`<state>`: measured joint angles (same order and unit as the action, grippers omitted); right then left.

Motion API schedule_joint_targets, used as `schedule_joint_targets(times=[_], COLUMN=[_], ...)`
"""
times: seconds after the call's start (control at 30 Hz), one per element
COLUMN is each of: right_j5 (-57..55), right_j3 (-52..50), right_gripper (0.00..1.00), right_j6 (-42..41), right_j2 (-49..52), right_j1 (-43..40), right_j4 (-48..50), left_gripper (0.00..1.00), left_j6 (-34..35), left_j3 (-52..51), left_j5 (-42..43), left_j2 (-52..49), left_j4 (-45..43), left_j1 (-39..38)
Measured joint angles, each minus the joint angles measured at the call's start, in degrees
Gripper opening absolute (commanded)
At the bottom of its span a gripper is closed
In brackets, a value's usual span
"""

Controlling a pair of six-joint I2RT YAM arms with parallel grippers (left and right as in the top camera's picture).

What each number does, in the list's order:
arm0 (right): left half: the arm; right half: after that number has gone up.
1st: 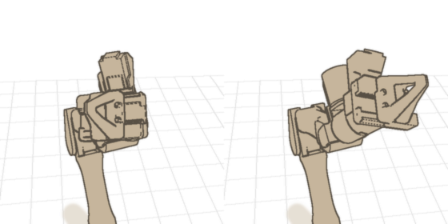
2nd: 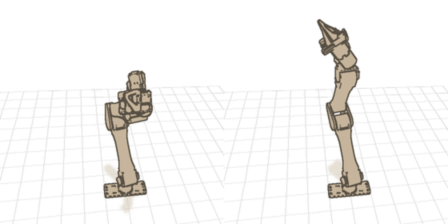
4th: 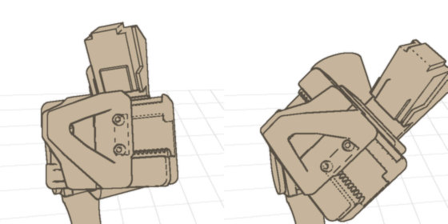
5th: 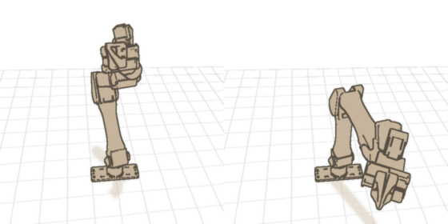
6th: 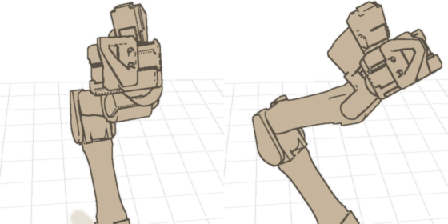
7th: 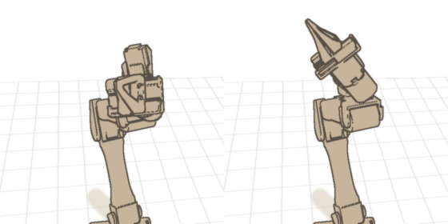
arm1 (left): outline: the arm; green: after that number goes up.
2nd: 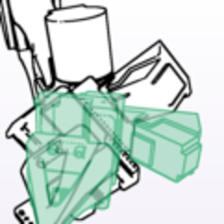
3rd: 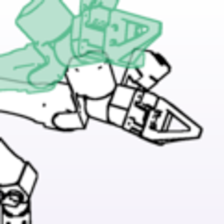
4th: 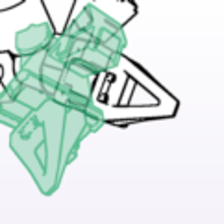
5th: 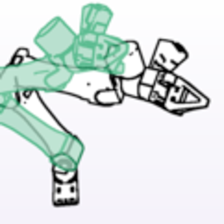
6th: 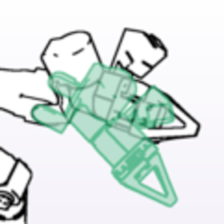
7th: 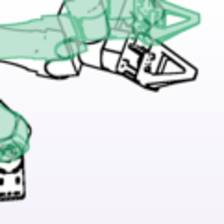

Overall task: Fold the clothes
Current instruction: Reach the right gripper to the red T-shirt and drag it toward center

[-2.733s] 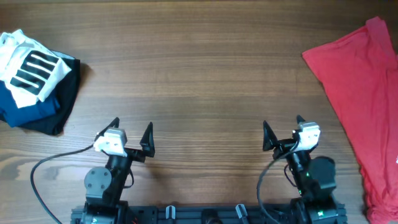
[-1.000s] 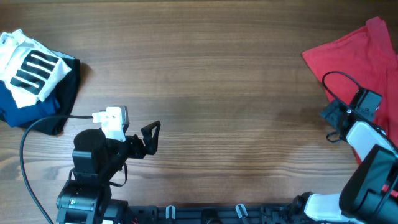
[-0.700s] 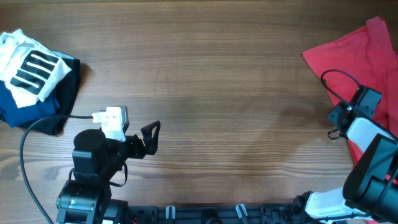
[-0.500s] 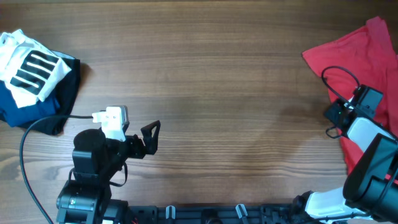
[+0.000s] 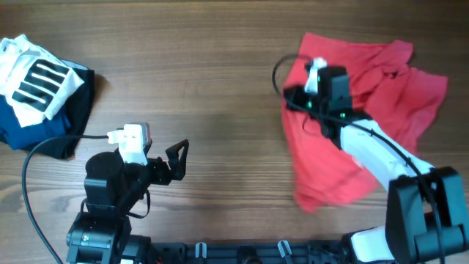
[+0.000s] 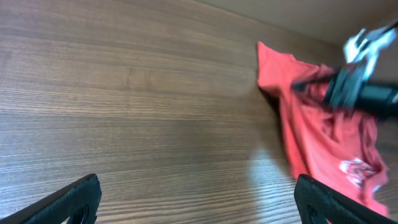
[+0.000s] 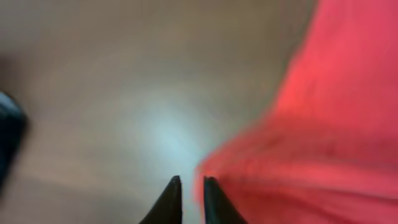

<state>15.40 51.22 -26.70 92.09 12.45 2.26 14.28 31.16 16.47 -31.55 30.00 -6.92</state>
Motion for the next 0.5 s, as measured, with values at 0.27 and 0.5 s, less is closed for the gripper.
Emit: schedule_joint_targets(times=[0.27,0.5], right_j5=[-8.9,-15.6], right_j3=[10.5,10.0], right_gripper=[1.0,1.0], right_j6=[1.1,3.7], right_j2=[-9.3,-13.9], right_j1=[-3.1,-7.7], right_j4=[-17.1,-44.5], left_gripper=[1.0,1.0], left_j6=[0.0,1.8], left_j3=[0.0,0.0], left_j5=[0.0,0.4], left_j2=[0.0,0.0], left_j4=[0.5,-2.0], left_j1=[0.0,0.0])
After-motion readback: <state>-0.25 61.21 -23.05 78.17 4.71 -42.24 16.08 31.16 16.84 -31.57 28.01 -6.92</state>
